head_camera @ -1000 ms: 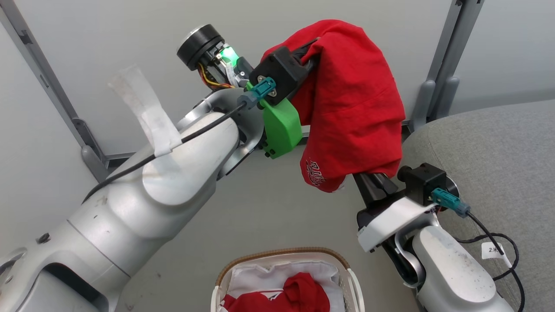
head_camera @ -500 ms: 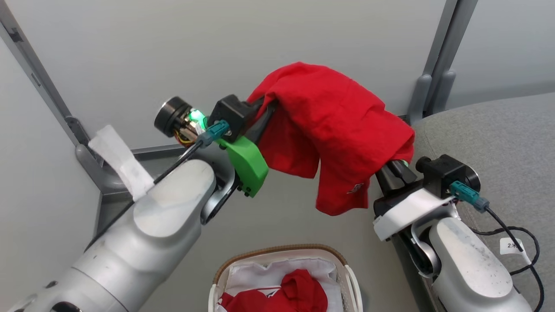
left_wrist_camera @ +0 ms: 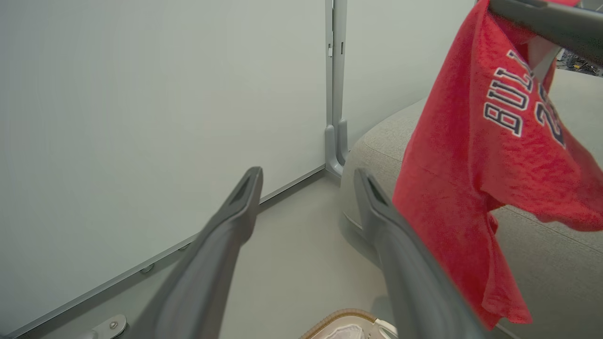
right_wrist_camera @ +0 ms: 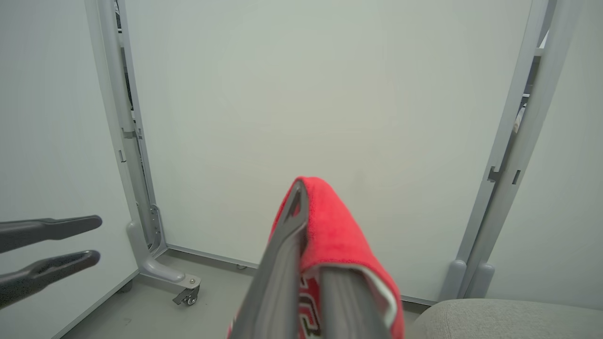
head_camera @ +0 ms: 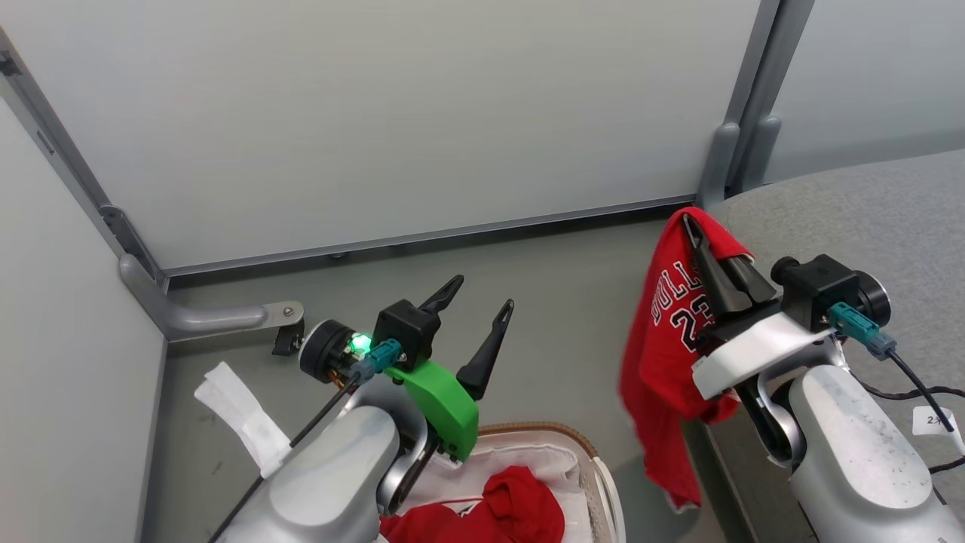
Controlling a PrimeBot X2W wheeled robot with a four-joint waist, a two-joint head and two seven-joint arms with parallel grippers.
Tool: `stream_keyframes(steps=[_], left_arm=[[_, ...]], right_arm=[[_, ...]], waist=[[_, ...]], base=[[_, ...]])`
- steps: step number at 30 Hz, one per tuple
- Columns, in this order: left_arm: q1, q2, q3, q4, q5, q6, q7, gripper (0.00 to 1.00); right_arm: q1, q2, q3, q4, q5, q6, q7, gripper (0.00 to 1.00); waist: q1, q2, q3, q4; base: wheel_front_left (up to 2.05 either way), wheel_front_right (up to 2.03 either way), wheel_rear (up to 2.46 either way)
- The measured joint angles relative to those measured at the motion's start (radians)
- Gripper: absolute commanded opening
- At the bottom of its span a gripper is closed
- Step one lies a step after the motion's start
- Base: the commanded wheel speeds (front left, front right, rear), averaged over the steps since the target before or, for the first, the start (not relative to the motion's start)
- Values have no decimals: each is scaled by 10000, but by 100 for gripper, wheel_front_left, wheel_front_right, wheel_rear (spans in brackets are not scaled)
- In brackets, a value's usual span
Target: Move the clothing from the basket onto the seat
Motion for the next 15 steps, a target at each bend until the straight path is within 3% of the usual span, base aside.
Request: stream_keyframes(steps=[15], left_arm=[[1941,-518,1586,-1003,1237,-90,-10,100]], right_arm=[[159,-230,-445,-23,-194,0,0,0]], waist=[[0,0,51,-158]], base=[[0,0,0]])
